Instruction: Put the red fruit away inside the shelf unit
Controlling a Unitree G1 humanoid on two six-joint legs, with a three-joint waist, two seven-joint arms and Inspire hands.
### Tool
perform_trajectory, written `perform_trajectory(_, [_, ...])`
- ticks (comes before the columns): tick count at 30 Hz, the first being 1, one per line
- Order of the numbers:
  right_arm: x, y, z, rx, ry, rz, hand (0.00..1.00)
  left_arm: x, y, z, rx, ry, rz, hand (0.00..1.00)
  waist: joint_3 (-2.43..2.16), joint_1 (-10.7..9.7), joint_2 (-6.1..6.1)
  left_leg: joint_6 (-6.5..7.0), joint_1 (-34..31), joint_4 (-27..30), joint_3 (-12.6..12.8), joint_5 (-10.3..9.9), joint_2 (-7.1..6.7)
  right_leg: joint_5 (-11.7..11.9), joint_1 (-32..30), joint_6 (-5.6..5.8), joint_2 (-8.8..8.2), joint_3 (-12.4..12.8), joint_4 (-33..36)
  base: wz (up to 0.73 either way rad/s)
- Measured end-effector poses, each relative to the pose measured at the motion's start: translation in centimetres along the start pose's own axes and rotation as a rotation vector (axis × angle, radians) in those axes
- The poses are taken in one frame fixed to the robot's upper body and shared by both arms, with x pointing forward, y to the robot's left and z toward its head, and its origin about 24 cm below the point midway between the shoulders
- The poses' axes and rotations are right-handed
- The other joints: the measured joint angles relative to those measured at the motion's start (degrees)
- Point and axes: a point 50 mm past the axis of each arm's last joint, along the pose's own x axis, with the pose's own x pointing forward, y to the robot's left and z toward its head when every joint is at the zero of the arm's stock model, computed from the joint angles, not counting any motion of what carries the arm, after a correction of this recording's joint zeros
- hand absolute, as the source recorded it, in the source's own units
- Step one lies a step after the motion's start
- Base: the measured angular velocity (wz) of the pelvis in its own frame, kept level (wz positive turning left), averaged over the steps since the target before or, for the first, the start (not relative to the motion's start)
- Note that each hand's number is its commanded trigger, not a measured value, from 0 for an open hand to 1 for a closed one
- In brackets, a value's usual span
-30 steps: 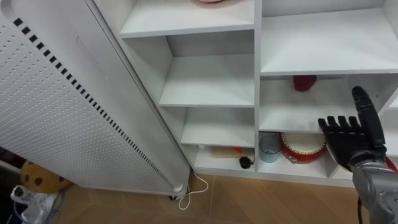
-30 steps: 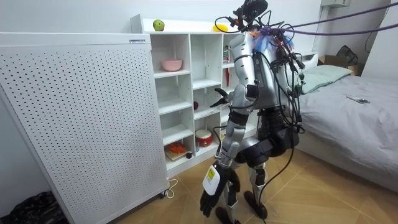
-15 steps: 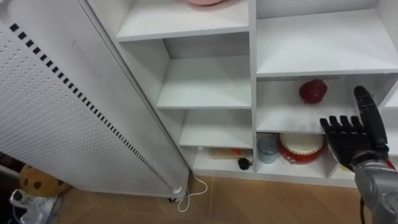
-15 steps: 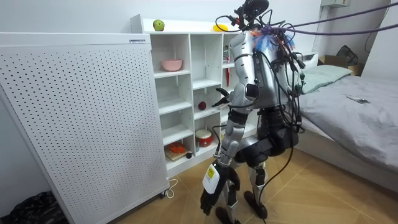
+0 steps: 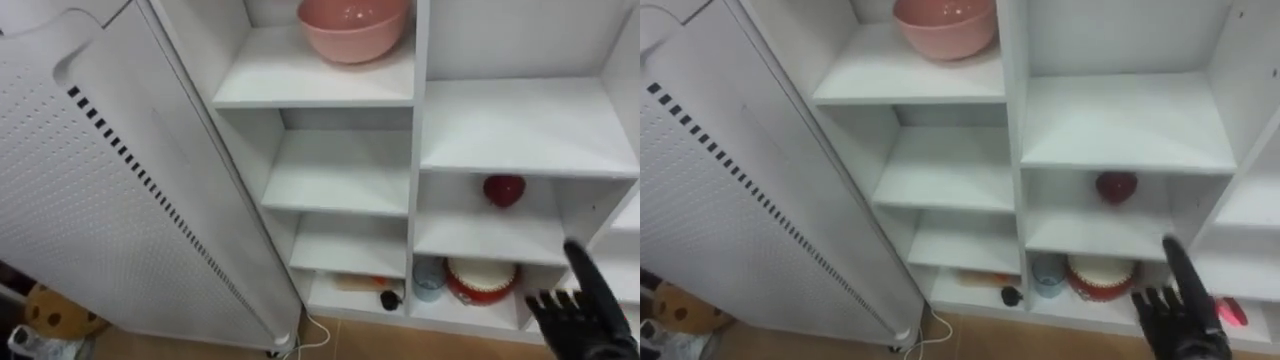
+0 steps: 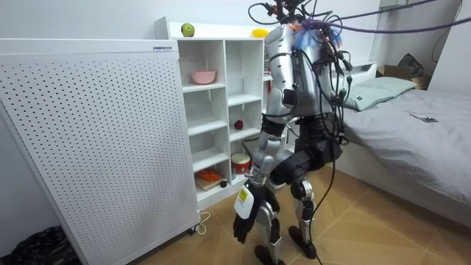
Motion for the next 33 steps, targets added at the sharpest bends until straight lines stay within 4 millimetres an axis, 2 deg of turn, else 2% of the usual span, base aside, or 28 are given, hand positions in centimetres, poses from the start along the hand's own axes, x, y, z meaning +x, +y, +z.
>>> perform_trajectory(1, [-0.3,-1.2,-0.1,-0.028,0.007,-0.028,0.00,0.0,0.2,-0.1,-0.011,0.006,0.004,0.00,0.03,-0.32,-0.07,-0.04,0.86,-0.39,-0.16,0.04,0.04,0.09,0.96,0.15,0.01,-0.22,-0.64,0.23])
perform_trajectory(3, [-1.6,-5.8,-0.4,-0.210,0.069,-0.137,0.00,0.1,0.6,-0.7,-0.021,0.026,0.016,0.00,0.14,-0.97,-0.71,-0.05,4.84,-2.66,0.08,0.05,-0.18,0.15,4.83,0.66,0.00,-0.42,-2.76,0.09])
perform_trajectory(4, [-2.0,-6.8,-0.5,-0.266,0.096,-0.158,0.00,0.1,0.7,-0.9,-0.023,0.032,0.021,0.00,0.15,-1.16,-0.78,-0.05,5.83,-3.39,0.12,0.05,-0.16,0.20,5.84,0.75,0.11,-0.51,-3.61,0.00])
perform_trajectory(6, [-3.6,-10.4,-1.4,-0.501,0.216,-0.233,0.00,0.2,1.4,-1.0,-0.026,0.039,0.046,0.00,0.09,-1.90,-1.72,-0.17,9.48,-5.57,0.26,0.12,0.03,0.46,9.78,1.03,0.72,-0.59,-6.64,0.00])
perform_trajectory(9, [-5.1,-13.0,-2.9,-0.706,0.367,-0.263,0.00,0.3,1.7,-0.7,-0.013,0.018,0.055,0.00,0.22,-3.85,-2.84,-0.22,13.98,-7.59,0.44,0.15,0.10,0.65,15.01,1.23,1.12,-1.62,-9.75,-0.01])
perform_trajectory(12, [-6.0,-14.3,-4.3,-0.794,0.462,-0.256,0.00,0.4,1.7,0.1,-0.013,-0.019,0.063,0.00,-0.16,-5.47,-4.30,-0.26,18.10,-9.67,0.39,0.17,0.22,1.40,19.93,1.42,2.22,-1.92,-13.54,0.00])
perform_trajectory(13, [-6.2,-14.5,-4.4,-0.811,0.478,-0.256,0.00,0.4,1.7,0.3,-0.021,-0.026,0.065,0.00,-0.19,-5.58,-4.46,-0.28,18.95,-10.18,0.38,0.18,0.28,1.81,21.13,1.47,2.58,-2.01,-14.57,0.00])
perform_trajectory(15, [-7.0,-15.7,-4.7,-0.866,0.541,-0.257,0.00,0.4,1.7,0.6,-0.060,-0.039,0.076,0.00,-0.86,-5.68,-5.74,-0.97,23.48,-13.93,0.38,0.59,0.49,3.25,25.75,1.67,3.51,-2.28,-19.09,-0.04])
perform_trajectory(16, [-7.2,-16.0,-4.7,-0.879,0.556,-0.256,0.00,0.4,1.7,0.5,-0.061,-0.039,0.079,0.00,-1.01,-5.75,-6.03,-1.11,24.66,-14.80,0.32,0.68,0.47,3.57,26.98,1.71,3.65,-2.55,-20.20,0.00])
perform_trajectory(18, [-8.3,-17.3,-4.8,-0.924,0.613,-0.257,0.00,0.2,1.6,-0.1,-0.066,-0.027,0.092,0.00,-1.68,-6.86,-6.97,-1.19,28.28,-16.77,0.19,0.72,0.37,4.53,31.62,2.18,4.20,-3.92,-23.97,0.11])
perform_trajectory(20, [-9.0,-18.2,-4.7,-0.947,0.640,-0.264,0.00,0.0,1.6,-1.1,-0.077,-0.006,0.098,0.00,-1.86,-7.06,-7.37,-1.18,31.11,-18.23,0.24,0.72,0.14,5.02,34.45,2.53,4.42,-3.58,-26.05,-0.04])
perform_trajectory(25, [-10.7,-20.1,-4.8,-0.948,0.677,-0.306,0.00,-0.4,1.8,-3.6,-0.107,0.080,0.129,0.00,-1.85,-8.43,-7.43,-1.21,37.15,-21.65,0.85,0.74,0.06,5.96,40.14,3.14,4.61,-3.23,-29.61,-0.08])
perform_trajectory(29, [-13.0,-22.2,-6.2,-0.925,0.759,-0.351,0.00,-0.6,1.6,-4.9,-0.118,0.148,0.139,0.00,-1.76,-8.55,-7.24,-1.21,40.04,-23.39,1.13,0.74,0.08,6.39,42.43,3.41,4.81,-3.08,-30.59,-0.09])
perform_trajectory(33, [-14.9,-23.7,-7.2,-0.927,0.835,-0.384,0.00,-0.8,0.7,-5.4,-0.144,0.177,0.116,0.00,-1.73,-8.40,-6.64,-1.20,41.45,-24.46,1.81,0.75,0.10,6.68,43.58,3.49,5.06,-0.84,-30.63,-0.10])
